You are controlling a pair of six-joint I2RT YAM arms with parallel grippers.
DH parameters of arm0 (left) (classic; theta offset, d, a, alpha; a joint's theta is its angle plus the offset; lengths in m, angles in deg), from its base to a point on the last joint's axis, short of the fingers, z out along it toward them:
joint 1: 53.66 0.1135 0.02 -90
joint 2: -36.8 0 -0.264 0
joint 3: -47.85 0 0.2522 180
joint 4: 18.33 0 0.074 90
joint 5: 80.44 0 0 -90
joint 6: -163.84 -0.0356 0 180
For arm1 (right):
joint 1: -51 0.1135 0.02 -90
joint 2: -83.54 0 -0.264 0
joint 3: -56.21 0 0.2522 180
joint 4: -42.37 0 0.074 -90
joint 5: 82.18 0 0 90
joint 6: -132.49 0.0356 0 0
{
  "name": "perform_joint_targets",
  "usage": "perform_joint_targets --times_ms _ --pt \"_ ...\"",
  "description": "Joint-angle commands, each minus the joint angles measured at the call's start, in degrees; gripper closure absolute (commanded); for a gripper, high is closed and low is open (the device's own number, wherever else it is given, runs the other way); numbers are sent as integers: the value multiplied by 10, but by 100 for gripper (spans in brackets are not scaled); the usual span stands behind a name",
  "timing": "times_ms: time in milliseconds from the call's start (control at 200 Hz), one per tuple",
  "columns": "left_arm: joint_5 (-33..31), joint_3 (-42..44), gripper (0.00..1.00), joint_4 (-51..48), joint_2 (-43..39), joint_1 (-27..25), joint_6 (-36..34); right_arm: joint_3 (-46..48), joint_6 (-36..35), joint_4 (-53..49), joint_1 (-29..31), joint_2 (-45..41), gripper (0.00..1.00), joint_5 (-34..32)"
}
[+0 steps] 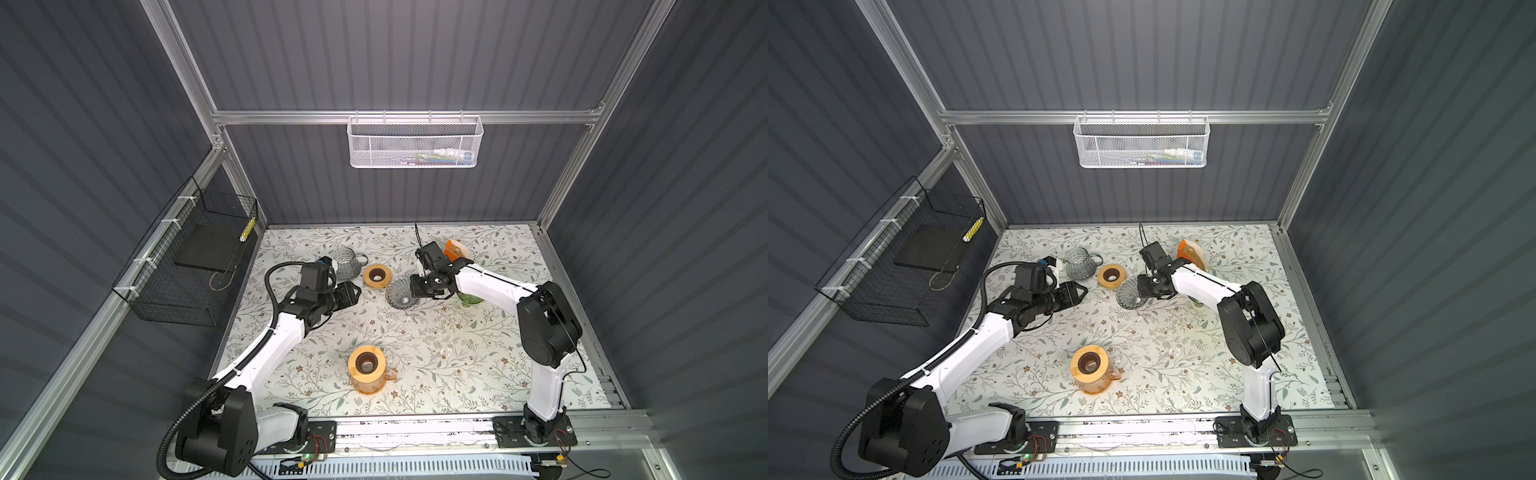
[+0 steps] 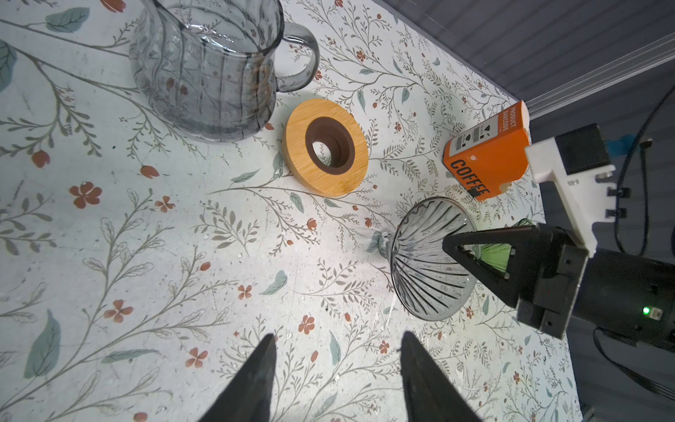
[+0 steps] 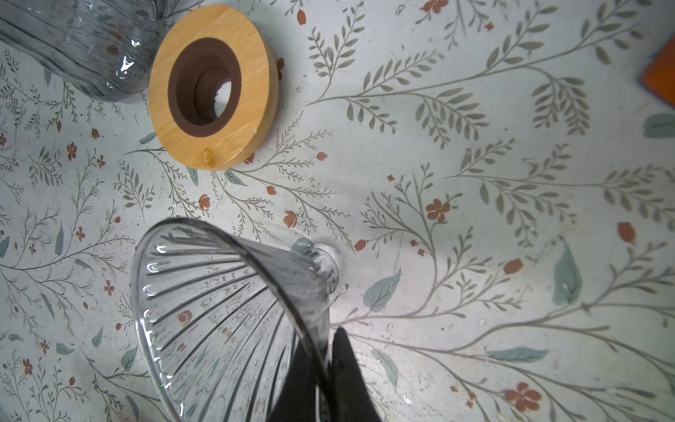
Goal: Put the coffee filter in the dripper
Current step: 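Lift the glass dripper with the right gripper and carry it toward the pink pitcher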
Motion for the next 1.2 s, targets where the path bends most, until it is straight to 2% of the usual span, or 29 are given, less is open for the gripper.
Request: perform_joint_targets --times_ms 0,340,625,976,1196 --pt "2 -5 45 -18 -18 -3 5 10 -1 -15 1 -21 100 -3" --pt "-6 -4 49 -54 -51 -3 9 38 -6 -13 5 -73 100 12" --pt "-24 -10 49 -134 -99 -3 4 61 -14 -20 23 -128 100 17" --pt "-55 -45 49 -249 -145 -3 -14 71 -20 -50 80 -197 100 17" --pt "-86 -78 47 -316 -145 -3 -33 82 -14 -53 114 -237 100 34"
